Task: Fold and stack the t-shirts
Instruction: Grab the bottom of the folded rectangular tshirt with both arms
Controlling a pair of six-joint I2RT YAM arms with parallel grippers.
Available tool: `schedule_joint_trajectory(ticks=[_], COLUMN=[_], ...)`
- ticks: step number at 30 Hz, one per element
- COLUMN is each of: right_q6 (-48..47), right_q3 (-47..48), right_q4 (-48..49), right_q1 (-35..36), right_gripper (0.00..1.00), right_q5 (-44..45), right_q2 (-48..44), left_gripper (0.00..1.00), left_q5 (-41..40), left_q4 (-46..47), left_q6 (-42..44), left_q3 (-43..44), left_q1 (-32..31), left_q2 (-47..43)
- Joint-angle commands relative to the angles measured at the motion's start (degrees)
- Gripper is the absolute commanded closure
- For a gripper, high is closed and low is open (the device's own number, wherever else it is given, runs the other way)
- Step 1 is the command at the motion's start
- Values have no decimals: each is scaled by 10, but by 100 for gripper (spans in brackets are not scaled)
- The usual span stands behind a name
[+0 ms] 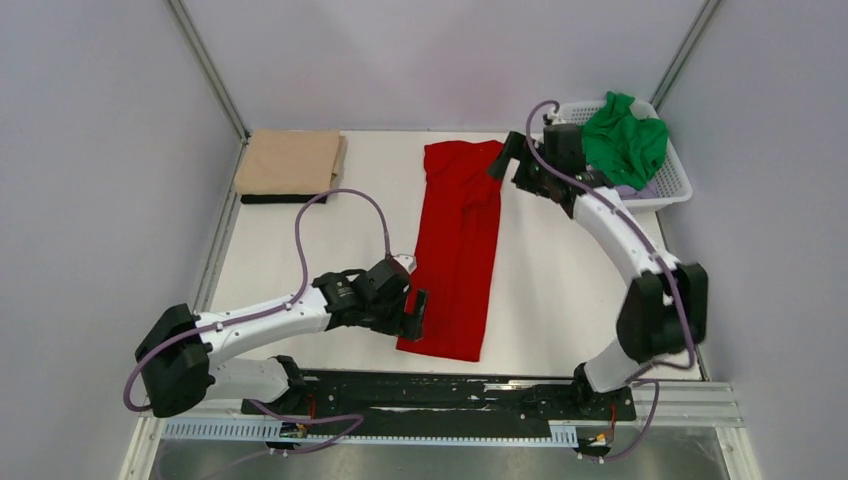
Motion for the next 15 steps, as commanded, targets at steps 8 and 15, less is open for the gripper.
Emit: schedule_joint_trajectory(ticks=[8, 15], right_q6=[221, 288], right_q3=[-455, -527], right_q4=[-19, -15], right_q1=[240, 340], right_gripper=[14, 32], right_q5=[16, -17], right_q2=[-340, -363], left_gripper=[17, 29], left_q5=[-46, -32], left_q4=[37, 86], left_q6=[-45, -39], left_q3=[-71, -70], left_q1=[19, 20], left_q2=[9, 61])
